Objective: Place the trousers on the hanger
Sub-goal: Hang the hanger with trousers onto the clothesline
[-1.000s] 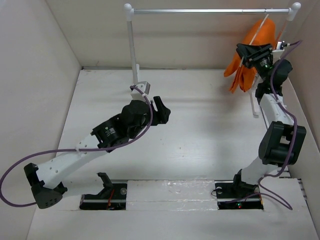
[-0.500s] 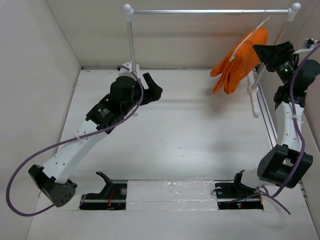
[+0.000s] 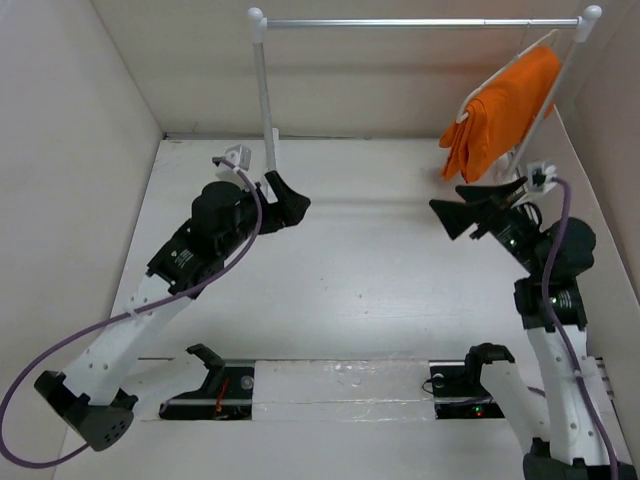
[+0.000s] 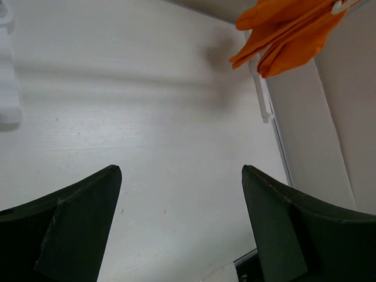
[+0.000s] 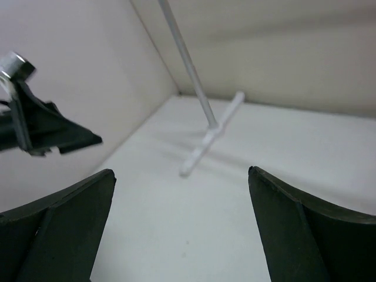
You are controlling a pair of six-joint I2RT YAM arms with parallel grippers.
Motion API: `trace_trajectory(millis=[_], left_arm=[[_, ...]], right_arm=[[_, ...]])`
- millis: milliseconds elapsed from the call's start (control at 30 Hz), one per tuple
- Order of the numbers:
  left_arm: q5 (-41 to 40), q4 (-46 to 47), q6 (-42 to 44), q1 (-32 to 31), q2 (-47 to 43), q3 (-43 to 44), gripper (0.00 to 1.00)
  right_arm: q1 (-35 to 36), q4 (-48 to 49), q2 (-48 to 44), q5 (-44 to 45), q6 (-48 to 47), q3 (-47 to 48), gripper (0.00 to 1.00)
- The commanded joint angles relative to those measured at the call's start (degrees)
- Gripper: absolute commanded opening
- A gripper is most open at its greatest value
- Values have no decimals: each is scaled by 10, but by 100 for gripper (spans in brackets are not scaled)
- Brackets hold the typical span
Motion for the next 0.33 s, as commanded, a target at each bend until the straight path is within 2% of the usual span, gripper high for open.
trace_trajectory(millis=[0,33,133,233,300], left_arm=[[7,0,-11,0,-42,-63,80],[10,1,-12,0,-58,-79,80],[19,5,-23,0,-87,-138,79],[28,21,-35,0,-105,-190,77],[27,23,-40,0,-103,-195,78]], right_arm=[[33,-162,-56,51,-128,-75,100],[33,-238,-73,58,-147,-90,100],[41,-328,-141,72,-190,-153,100],[41,-357,-198,63,-184,-210,100],[41,-359,-202,63,-176,-212,100]])
